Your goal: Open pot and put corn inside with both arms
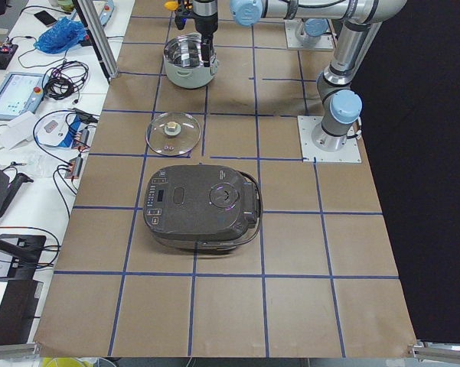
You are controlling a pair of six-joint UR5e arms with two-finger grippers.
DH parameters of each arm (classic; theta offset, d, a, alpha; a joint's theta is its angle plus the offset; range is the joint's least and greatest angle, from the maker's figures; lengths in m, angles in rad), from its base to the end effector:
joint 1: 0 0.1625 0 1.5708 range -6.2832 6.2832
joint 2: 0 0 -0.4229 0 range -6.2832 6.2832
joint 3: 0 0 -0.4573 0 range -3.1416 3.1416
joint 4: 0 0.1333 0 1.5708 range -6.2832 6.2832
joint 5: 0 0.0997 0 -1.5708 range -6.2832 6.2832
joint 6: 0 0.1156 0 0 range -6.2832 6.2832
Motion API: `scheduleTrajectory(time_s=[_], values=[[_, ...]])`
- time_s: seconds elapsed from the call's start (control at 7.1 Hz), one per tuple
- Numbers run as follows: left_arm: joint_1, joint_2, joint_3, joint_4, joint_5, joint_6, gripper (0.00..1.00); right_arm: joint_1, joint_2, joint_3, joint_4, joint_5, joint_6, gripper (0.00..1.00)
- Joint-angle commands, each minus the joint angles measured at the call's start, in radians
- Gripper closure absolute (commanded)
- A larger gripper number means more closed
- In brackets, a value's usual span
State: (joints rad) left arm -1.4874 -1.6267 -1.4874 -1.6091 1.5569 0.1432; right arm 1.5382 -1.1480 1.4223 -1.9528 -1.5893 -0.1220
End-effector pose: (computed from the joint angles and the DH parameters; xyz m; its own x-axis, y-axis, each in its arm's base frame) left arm -0.0862 -0.5884 0.4806 -0.9981 0.0596 0.0153 0.0598 0.9982 0.0087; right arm 0.1075 -0.7292 0.3201 -0.9957 -0.0866 0.0313 -0.0894 0.9905 -0.1045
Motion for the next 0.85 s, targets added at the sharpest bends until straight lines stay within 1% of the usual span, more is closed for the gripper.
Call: scheduleTrajectory(time_s=[0.0,0.14,0.28,0.7], values=[[0.004,0.001,-0.001,-0.002,0.000,0.000,0.00,0.249,-0.015,-0.005,0.022,-0.005,0.094,0.87],[0.004,0.008,-0.002,-0.002,0.002,0.000,0.00,0.319,0.000,0.003,0.012,-0.011,0.201,0.87],[0.006,0.011,-0.001,0.000,0.005,0.001,0.00,0.342,0.045,0.004,-0.050,-0.014,0.244,0.87],[0.004,0.011,-0.001,0.000,-0.003,-0.010,0.00,0.373,0.111,0.015,-0.095,0.003,0.304,0.86]])
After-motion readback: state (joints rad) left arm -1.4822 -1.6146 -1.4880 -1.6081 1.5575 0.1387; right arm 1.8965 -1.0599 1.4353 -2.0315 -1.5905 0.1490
